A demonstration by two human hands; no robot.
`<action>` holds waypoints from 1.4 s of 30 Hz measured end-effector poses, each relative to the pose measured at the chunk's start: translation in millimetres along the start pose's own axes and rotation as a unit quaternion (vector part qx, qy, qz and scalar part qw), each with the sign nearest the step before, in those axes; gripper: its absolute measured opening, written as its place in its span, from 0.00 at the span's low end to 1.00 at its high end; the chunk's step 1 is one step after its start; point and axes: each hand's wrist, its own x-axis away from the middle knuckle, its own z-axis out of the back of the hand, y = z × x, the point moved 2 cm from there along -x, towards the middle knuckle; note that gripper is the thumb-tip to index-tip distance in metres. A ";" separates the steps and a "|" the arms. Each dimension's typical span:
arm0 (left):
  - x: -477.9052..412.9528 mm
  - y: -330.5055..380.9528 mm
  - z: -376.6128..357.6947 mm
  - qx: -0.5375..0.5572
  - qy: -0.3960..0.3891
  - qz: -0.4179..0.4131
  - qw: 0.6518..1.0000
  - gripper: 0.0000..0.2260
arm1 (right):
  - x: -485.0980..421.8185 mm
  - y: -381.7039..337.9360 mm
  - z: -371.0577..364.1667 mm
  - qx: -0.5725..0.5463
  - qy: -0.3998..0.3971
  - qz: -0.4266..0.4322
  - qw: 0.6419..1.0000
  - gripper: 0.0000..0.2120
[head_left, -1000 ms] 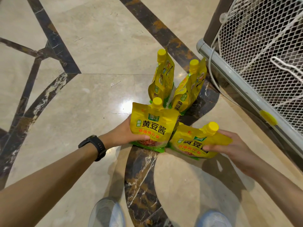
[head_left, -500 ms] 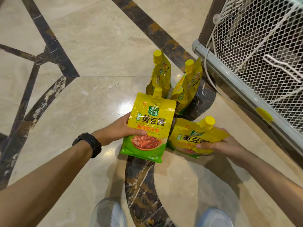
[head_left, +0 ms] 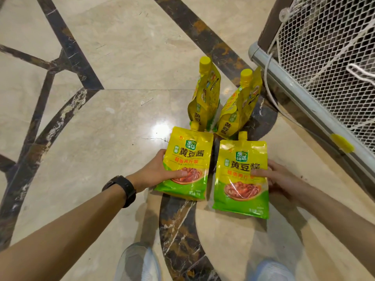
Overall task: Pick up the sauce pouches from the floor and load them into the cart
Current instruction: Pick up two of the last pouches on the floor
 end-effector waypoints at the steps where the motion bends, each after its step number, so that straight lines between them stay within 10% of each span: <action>1: -2.0 -1.0 0.4 -0.004 0.000 -0.001 1.000 0.38 | -2.5 12.2 -0.1 -0.036 0.018 -0.014 0.999 0.48; 4: -6.1 -1.8 1.2 -0.028 -0.001 -0.005 1.000 0.43 | -0.7 31.0 -0.7 -0.115 0.027 -0.042 0.992 0.52; 9: -9.0 3.5 -6.6 -0.024 -0.003 0.000 1.000 0.37 | 0.0 34.2 -10.5 -0.214 0.013 -0.089 0.973 0.27; 42: 9.4 -6.9 -22.3 0.156 -0.065 0.031 0.985 0.42 | 22.4 26.3 -37.6 -0.230 0.017 -0.031 0.973 0.28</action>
